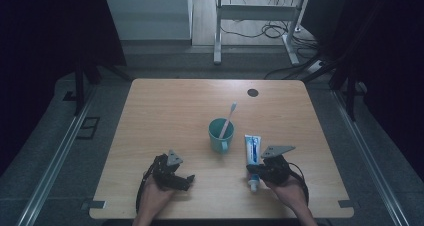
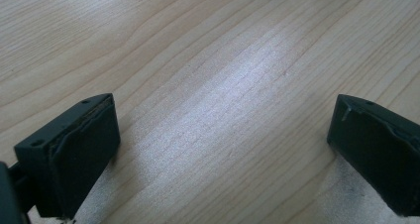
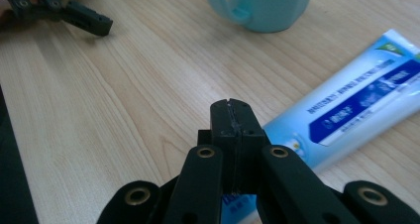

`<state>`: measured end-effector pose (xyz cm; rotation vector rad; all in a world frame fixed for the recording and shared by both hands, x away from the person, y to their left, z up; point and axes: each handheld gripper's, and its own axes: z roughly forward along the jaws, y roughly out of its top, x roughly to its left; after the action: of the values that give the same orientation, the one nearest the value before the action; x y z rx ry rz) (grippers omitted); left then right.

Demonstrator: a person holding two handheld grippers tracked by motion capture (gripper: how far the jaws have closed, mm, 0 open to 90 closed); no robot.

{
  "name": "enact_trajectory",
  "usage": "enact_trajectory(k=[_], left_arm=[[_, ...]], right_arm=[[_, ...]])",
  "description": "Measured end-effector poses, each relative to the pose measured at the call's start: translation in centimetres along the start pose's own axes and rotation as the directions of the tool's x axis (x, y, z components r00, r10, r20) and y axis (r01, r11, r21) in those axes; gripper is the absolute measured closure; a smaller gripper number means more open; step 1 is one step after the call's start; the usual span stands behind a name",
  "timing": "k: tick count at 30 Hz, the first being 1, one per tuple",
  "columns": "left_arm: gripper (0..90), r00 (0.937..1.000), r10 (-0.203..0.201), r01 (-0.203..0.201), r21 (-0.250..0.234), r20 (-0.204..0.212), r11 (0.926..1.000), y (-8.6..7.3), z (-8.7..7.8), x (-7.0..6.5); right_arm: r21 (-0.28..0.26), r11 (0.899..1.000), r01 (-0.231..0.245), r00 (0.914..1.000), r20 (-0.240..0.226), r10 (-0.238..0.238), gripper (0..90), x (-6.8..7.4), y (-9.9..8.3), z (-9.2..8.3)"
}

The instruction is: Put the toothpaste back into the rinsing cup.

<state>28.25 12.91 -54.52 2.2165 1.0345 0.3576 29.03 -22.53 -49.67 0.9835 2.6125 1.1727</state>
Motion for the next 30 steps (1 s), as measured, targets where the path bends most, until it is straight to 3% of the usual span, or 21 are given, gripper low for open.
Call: enact_trajectory(k=[6, 13, 30], left_arm=[[0.0, 1.0, 0.0, 0.0, 0.0, -0.001, 1.0, 0.0, 0.0, 0.0], [0.0, 1.0, -0.001, 0.001, 0.0, -0.001, 1.0, 0.0, 0.0, 0.0], [0.1, 1.0, 0.003, -0.003, -0.001, -0.002, 1.0, 0.0, 0.0, 0.0]], right_arm=[[0.032, 0.999, 0.008, 0.9999, -0.01, -0.008, 89.0, 0.2, -0.4, 0.9], [0.028, 1.0, -0.013, 0.9995, -0.027, 0.014, 89.0, 0.0, -0.6, 0.7], [0.041, 0.997, -0.064, 0.9979, 0.015, 0.064, 88.8, -1.5, -1.5, -0.8]])
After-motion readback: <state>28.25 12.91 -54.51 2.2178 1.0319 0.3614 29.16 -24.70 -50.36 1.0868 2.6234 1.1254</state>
